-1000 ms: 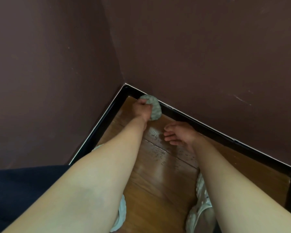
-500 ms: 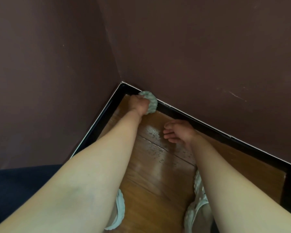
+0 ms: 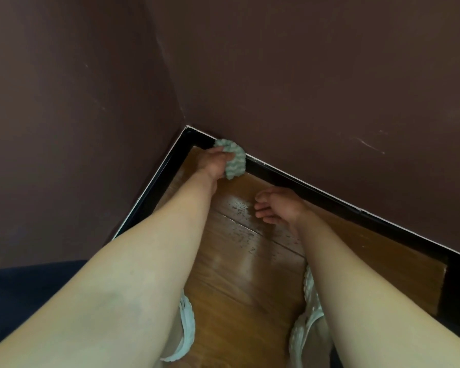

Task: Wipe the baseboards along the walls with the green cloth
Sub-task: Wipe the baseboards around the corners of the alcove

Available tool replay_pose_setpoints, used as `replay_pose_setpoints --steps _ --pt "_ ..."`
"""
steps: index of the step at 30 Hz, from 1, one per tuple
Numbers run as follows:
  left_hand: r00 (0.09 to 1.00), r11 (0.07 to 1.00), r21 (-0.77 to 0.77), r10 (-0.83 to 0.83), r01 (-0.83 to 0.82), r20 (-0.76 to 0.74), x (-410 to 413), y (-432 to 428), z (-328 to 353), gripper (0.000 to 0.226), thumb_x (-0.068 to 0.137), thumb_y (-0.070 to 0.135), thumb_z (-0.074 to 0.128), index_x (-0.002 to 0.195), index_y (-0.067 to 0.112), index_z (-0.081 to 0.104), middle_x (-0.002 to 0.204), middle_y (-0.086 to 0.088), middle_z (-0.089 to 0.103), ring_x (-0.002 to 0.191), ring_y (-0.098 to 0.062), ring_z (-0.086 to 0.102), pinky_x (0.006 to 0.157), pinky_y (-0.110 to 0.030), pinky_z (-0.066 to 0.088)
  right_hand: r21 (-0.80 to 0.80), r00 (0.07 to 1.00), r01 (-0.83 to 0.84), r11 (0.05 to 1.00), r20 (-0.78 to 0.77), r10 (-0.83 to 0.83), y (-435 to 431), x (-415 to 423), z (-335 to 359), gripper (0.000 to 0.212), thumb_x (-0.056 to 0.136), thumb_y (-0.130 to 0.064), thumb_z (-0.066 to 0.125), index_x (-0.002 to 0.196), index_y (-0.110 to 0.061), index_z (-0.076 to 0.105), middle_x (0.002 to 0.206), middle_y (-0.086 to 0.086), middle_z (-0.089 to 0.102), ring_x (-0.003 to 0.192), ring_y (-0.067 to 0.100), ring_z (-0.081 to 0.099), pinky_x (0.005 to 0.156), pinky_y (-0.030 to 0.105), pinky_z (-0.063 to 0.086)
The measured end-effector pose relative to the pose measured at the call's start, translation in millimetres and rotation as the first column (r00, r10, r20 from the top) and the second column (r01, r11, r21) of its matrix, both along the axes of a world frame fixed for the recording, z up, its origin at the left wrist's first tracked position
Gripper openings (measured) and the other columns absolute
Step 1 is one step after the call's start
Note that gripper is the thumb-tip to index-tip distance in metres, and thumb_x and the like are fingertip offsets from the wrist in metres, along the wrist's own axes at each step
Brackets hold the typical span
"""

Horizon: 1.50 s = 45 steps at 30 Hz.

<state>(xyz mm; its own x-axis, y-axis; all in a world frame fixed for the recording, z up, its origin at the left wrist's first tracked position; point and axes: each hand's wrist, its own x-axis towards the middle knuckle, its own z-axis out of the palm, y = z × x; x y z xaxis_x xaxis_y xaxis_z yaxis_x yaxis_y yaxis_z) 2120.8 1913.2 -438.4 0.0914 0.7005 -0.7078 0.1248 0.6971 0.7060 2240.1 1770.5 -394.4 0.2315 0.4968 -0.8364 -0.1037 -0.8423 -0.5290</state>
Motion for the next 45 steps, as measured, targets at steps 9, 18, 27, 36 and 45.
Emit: replay_pose_setpoints --steps 9,18,27,36,45 --pt "0.984 0.99 0.013 -0.139 0.141 -0.115 10 -8 6 0.029 0.087 0.001 0.07 0.116 0.0 0.069 0.111 -0.02 0.073 0.094 -0.033 0.074 0.082 -0.049 0.062 -0.028 0.999 0.053 0.998 0.013 -0.053 -7 8 -8 0.019 0.095 -0.017 0.057 0.114 -0.014 0.06 0.086 0.004 0.067 0.08 0.022 0.067 0.075 0.031 0.053" --pt "0.983 0.987 0.074 0.151 -0.143 -0.106 15 -13 6 0.022 0.087 0.006 0.072 0.107 0.013 0.067 0.116 -0.013 0.072 0.102 -0.027 0.072 0.092 -0.041 0.059 -0.004 0.998 0.062 0.998 0.012 -0.062 -5 13 -6 0.029 0.095 -0.02 0.058 0.123 -0.012 0.06 0.09 0.005 0.068 0.081 0.021 0.067 0.074 0.03 0.054" --pt "0.998 0.998 0.018 -0.061 0.061 -0.03 43 -44 -3 0.023 0.082 0.002 0.079 0.098 0.014 0.068 0.113 -0.019 0.072 0.107 -0.035 0.071 0.094 -0.052 0.058 -0.034 0.998 0.064 0.997 0.004 -0.064 -14 13 -12 0.032 0.096 -0.019 0.056 0.127 -0.011 0.057 0.086 0.004 0.066 0.077 0.02 0.065 0.068 0.028 0.051" --pt "0.932 0.931 0.138 0.351 -0.337 -0.092 13 -8 -7 0.018 0.087 0.007 0.075 0.086 0.019 0.061 0.105 -0.013 0.071 0.1 -0.029 0.071 0.095 -0.045 0.058 -0.017 0.996 0.09 0.996 0.013 -0.089 -14 20 -13 0.024 0.096 -0.017 0.055 0.119 -0.011 0.06 0.086 0.004 0.067 0.074 0.019 0.066 0.07 0.029 0.052" --pt "0.972 0.972 0.073 -0.218 0.224 -0.081 51 -56 -21 0.023 0.079 0.005 0.08 0.09 0.016 0.063 0.105 -0.015 0.073 0.1 -0.031 0.072 0.093 -0.05 0.059 -0.032 0.995 0.095 0.995 0.043 -0.093 -16 16 -16 0.006 0.095 -0.019 0.056 0.096 -0.018 0.062 0.086 0.004 0.064 0.077 0.02 0.065 0.069 0.029 0.052"
